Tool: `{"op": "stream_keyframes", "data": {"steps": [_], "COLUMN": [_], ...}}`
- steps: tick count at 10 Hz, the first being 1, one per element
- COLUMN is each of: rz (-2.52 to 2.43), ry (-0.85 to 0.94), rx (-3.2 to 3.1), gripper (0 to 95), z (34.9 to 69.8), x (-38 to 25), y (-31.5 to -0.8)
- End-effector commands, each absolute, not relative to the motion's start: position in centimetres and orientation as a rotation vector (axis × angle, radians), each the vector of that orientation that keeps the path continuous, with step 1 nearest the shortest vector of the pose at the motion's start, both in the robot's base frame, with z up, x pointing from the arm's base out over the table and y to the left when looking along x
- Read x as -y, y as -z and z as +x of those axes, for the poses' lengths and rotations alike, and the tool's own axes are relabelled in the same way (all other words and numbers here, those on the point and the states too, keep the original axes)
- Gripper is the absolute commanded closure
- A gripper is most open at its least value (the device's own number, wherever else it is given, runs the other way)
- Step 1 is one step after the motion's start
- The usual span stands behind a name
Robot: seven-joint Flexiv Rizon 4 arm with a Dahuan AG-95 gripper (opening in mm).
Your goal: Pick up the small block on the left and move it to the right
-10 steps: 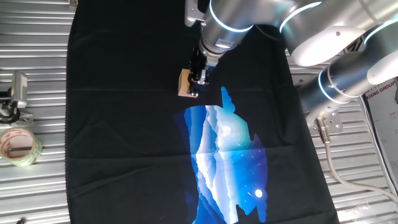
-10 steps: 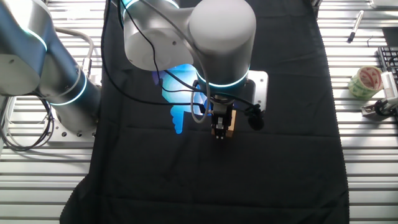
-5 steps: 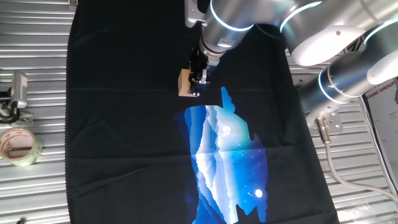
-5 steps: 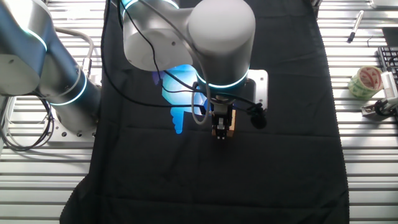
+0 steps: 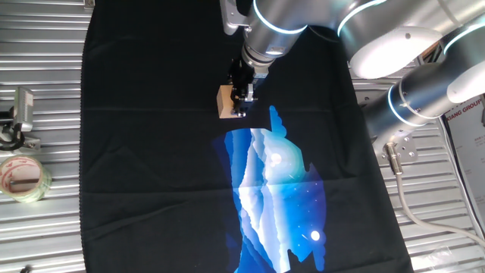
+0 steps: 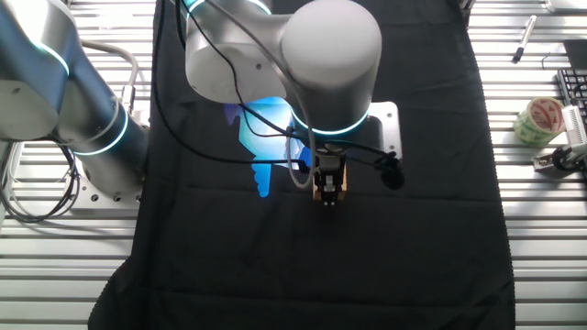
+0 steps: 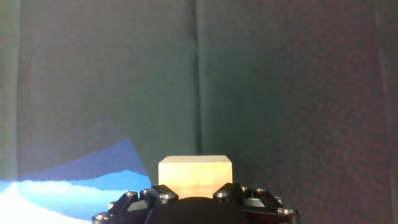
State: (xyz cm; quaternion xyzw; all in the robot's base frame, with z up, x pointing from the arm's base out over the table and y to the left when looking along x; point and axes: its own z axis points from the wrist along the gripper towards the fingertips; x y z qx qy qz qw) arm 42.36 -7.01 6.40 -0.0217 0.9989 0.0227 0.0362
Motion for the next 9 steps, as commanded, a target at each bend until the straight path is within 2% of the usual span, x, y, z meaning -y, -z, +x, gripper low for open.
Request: {"op": "stream_keyframes", "data": {"steps": [1, 9], "rz": [-0.148, -0.235], "ry": [-0.096, -0.119], "rx": [-3.065, -3.055], "gripper": [95.0, 95.0], "z": [42.39, 42.39], "x": [6.92, 6.92], "y": [-6.43, -6.43]}}
